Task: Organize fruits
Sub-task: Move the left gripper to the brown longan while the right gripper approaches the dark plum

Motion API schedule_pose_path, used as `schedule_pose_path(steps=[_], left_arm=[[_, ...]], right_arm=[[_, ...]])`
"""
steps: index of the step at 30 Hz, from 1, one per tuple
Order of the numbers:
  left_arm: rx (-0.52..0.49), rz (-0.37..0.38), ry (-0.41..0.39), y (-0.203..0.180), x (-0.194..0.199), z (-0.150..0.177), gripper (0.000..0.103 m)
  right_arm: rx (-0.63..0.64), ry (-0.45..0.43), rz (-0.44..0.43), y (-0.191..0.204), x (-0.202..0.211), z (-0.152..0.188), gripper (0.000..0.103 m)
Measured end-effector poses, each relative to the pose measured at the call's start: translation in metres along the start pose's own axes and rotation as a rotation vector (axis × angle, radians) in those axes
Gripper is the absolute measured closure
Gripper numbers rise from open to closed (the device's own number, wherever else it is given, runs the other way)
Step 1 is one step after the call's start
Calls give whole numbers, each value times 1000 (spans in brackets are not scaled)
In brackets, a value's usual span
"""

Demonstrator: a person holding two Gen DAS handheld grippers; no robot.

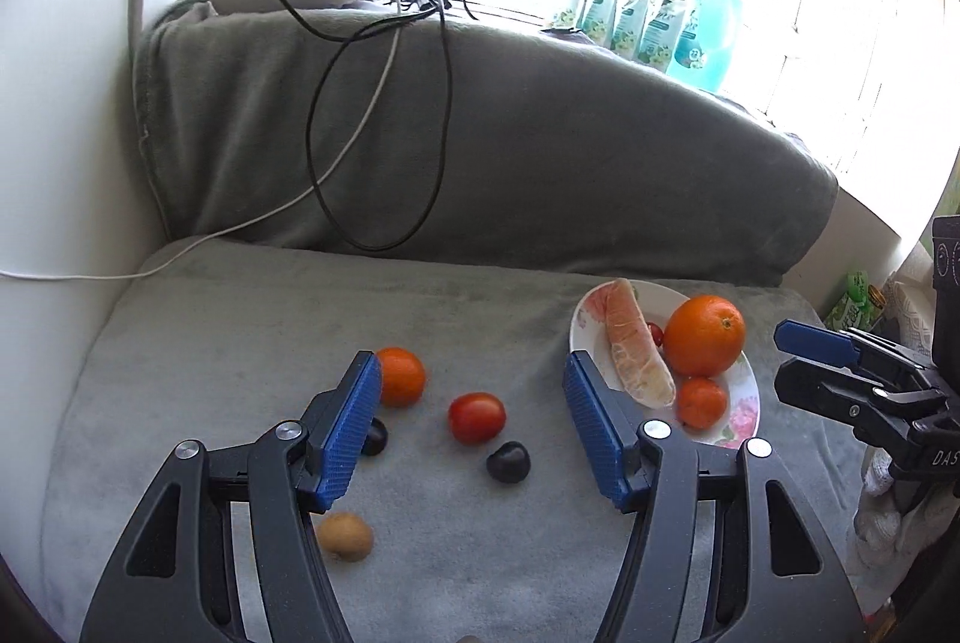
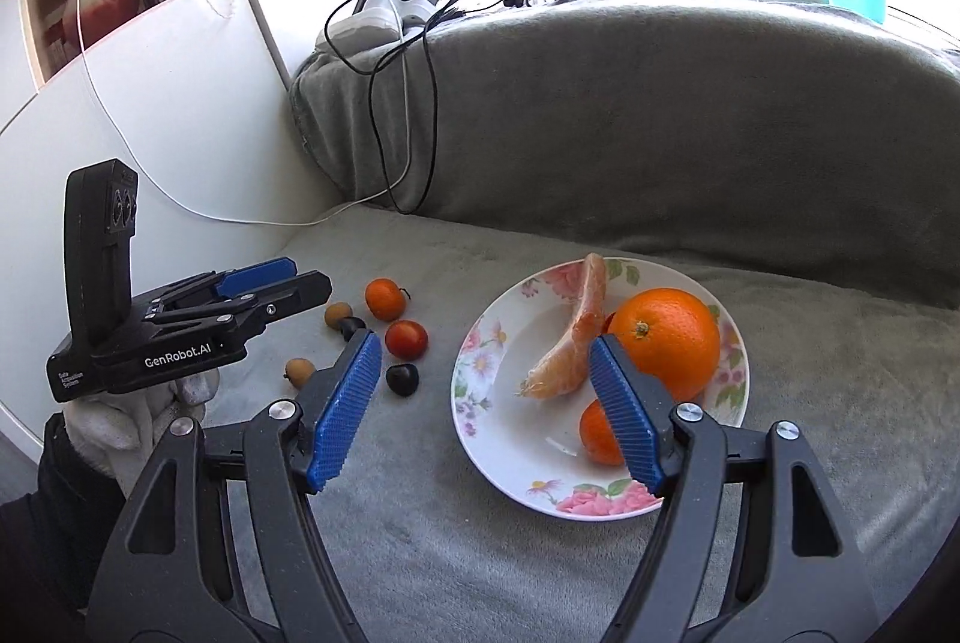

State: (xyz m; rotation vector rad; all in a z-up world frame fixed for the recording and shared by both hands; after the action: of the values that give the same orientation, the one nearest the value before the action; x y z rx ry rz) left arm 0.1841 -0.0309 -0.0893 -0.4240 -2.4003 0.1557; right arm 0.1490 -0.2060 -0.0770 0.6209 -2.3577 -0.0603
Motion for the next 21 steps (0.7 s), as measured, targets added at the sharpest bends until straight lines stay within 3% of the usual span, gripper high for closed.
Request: schedule_pose_path(steps=[4,9,11,14,21], left_arm=[[25,-27,13,27,0,4,41],[80,-22,37,52,-4,14,50],[98,-15,53,59,-8,20,57],[125,-6,74,68,-15,27,61],[167,11,99,81,-25,37,63]], right_arm=[[45,26,-27,24,-11,6,28],[121,61,-35,54,-29,16,31],[138,81,-34,62,-38,20,39],[155,107,-34,72,-50,26,42],[213,158,7,83,-79,39,55]])
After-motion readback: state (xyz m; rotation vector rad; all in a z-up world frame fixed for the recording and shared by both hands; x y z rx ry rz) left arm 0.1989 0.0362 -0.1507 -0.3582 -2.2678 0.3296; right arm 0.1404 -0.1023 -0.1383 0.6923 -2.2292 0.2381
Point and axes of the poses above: each gripper's, at about its wrist camera, not at the fingertips, and x roughly against the way its jaws point, y to its left, z to its underside, the point moved 9 cm from there along -x, roughly the way its jaws point, and after that the axes turned 4 degrees about z, right-handed, at the moved point
